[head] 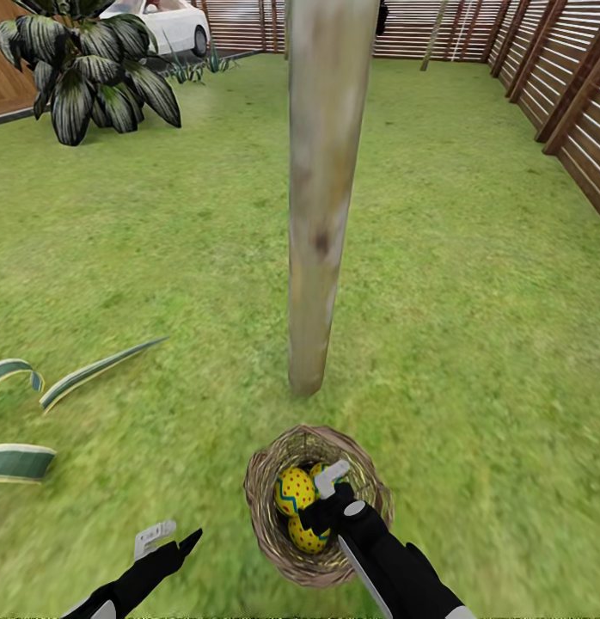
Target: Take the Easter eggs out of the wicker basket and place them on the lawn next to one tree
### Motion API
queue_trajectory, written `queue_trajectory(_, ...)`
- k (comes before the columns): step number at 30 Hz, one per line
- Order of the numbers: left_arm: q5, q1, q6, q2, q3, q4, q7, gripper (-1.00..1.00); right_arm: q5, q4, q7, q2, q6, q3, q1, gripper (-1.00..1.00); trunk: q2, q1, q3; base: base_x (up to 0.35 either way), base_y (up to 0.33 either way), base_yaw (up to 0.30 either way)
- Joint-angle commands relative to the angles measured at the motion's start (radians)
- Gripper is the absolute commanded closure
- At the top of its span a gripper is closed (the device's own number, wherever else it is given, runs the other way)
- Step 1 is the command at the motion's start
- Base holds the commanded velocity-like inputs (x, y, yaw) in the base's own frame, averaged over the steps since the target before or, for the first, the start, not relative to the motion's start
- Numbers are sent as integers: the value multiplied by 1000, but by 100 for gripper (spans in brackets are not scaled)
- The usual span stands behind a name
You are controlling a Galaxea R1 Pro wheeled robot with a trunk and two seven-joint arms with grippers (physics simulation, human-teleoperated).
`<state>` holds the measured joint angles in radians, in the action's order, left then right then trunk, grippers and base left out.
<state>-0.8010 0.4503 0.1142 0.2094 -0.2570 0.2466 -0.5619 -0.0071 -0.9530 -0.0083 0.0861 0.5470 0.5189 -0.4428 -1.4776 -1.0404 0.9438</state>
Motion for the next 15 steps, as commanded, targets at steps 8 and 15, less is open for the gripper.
queue_trajectory(8, -9, 2, 3, 15, -1, 66, 1, -100, -1, -52, -2, -2, 6, 0, -1, -100, 0, 0, 13, 0, 0, 0)
queue_trajectory(15, -15, 3, -29, 77, 12, 197, 4, -100, -1, -76, -2, -2, 7, 0, -2, -100, 0, 0, 24, 0, 0, 0)
